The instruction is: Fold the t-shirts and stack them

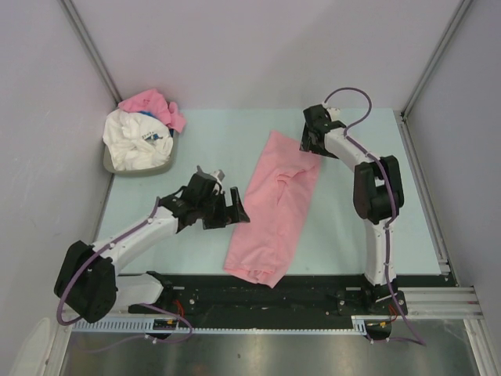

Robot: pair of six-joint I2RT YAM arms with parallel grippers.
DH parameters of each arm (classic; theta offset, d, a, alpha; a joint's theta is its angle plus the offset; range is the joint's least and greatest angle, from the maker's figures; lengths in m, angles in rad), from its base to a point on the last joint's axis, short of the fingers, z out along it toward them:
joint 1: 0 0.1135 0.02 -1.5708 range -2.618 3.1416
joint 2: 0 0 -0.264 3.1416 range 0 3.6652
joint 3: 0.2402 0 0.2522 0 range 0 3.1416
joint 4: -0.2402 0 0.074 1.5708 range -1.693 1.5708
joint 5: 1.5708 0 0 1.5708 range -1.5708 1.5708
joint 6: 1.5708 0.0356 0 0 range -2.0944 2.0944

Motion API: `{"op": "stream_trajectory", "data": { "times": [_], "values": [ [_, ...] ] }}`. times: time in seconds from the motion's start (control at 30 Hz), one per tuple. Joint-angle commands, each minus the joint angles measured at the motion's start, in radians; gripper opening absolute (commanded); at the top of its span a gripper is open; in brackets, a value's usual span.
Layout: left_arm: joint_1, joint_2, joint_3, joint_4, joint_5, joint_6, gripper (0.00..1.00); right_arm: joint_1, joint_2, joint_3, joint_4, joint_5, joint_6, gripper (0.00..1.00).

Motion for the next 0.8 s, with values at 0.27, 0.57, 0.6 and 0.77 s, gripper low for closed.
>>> {"op": "stream_trajectory", "data": {
  "times": [0.27, 0.57, 0.6, 0.77],
  "values": [
    [-0.368, 0.111, 0.169, -0.116, -0.162, 0.034, 0.89, 0.124, -0.501, -0.338, 0.057, 0.075, 0.039, 1.00],
    [-0.532, 0.301, 0.359, -0.333, -0.419, 0.091, 0.75, 0.293, -0.649, -0.456, -0.026, 0.132, 0.057, 1.00],
    [-0.551, 0.318, 0.379, -0.353, -0.450, 0.091, 0.75, 0.300, -0.658, -0.467, -0.029, 0.135, 0.067, 1.00],
    [-0.663, 0.439, 0.483, -0.477, -0.564, 0.056, 0.74, 0.313, -0.707, -0.545, -0.029, 0.124, 0.085, 1.00]
  ]
}}
